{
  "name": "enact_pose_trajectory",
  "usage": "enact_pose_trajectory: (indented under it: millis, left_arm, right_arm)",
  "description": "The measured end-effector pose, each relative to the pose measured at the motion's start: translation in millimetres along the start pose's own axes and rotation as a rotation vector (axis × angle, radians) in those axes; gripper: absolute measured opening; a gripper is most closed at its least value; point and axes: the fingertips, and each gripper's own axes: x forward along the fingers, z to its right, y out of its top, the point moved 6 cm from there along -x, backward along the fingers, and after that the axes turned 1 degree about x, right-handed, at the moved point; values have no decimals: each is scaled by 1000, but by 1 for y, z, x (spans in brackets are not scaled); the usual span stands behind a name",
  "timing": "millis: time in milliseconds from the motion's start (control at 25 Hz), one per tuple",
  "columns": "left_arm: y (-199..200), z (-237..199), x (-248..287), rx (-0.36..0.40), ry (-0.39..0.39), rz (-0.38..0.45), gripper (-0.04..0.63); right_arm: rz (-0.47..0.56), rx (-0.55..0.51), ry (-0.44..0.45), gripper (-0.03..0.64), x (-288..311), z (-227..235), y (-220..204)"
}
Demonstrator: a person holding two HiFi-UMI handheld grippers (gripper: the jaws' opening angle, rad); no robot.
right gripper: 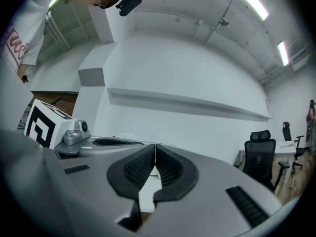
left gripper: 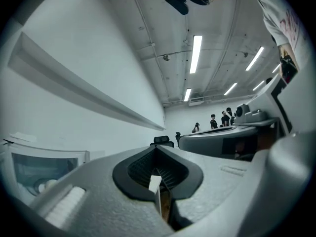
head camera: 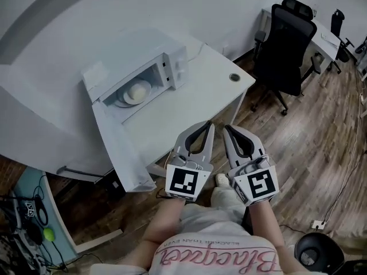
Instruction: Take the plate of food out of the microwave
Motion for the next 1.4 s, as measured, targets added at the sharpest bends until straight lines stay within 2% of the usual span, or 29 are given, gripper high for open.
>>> enact_pose_trajectory:
  millis: [400,1080,1400]
  left_arm:
    - [-7,-24,40,24,159,-33,5]
    - [-15,-35,106,32,370,-63,5]
    - [-22,-45,111,42,489,-104,5]
  right_arm:
    - [7,20,173,12,53,37,-7]
    - [17,57,389,12,106,108,-15]
    - [13,68,497,12,132,119,-20]
